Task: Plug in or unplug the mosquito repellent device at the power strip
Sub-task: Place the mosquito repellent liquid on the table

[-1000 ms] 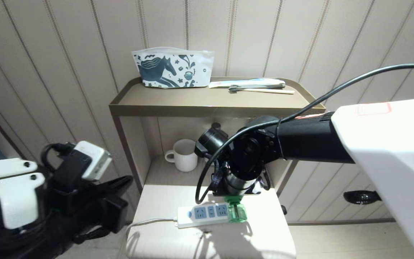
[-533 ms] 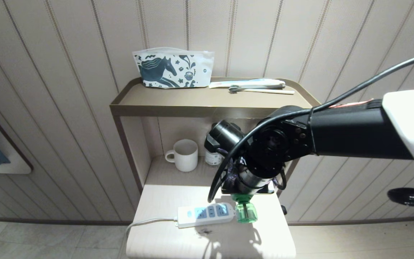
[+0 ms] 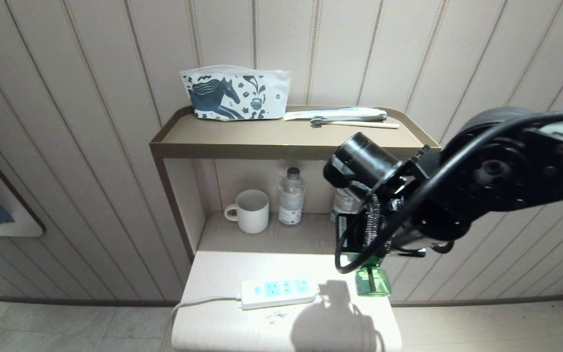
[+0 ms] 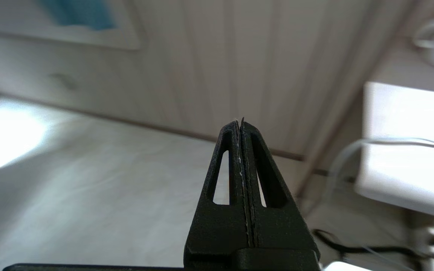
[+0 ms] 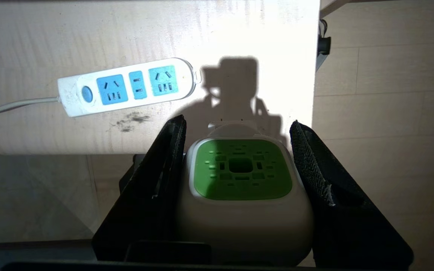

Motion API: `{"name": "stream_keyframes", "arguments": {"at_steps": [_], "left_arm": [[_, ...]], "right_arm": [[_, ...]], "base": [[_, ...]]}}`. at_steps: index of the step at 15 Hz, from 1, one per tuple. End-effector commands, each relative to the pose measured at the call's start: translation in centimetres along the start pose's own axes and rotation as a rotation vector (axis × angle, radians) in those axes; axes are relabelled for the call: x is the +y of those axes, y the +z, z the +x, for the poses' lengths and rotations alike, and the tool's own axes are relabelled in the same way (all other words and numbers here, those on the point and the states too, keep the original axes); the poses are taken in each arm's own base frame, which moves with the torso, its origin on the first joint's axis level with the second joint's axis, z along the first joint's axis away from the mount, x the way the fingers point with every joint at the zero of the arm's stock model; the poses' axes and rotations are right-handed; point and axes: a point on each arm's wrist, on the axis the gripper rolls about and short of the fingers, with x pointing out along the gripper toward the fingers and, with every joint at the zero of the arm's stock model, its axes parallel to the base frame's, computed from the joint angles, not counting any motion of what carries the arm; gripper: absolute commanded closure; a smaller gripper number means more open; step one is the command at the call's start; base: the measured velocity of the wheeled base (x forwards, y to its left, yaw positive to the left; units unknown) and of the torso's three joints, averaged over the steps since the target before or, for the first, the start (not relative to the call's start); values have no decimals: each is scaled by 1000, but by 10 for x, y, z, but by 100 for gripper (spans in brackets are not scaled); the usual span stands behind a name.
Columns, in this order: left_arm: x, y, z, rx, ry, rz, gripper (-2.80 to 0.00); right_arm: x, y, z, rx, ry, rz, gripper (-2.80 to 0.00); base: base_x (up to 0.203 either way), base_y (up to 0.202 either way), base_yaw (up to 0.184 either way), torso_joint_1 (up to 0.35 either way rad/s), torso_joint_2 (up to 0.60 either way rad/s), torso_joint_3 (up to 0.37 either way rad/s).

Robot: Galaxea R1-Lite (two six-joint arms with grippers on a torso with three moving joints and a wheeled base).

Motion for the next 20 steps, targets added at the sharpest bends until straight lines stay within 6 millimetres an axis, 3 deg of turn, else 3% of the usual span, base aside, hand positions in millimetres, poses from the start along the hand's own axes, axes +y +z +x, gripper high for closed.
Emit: {"name": "stream_keyframes", "arguments": {"at_steps": [1,7,11,13,18,20], "left_arm": [[-4,-13,7,6,-55,-13,0],[-19,-55,32,34,-243,-39,0],[-23,-55,33,1,-405,-59,0],[-21,-58,34,17,-299,-61,0],[-15,-62,32,22,115,-152,0],[-15,-65,25,-42,75,-160,0]], "right_arm": [[-25,-3,-35,-51,32,31,0],[-79,-18,-64,-91,4,95,0],[-106,-17,-71,-113,-25,164,0],[-116,-17,-70,-116,-53,197,0],[-115,-11,-67,-142,-56,215,0],[-114,-11,-68,-150,-49,212,0]], "base": [[0,0,0,0,0,0],[0,0,0,0,0,0],[0,0,0,0,0,0],[0,0,0,0,0,0],[0,0,0,0,0,0],[0,0,0,0,0,0]]}}
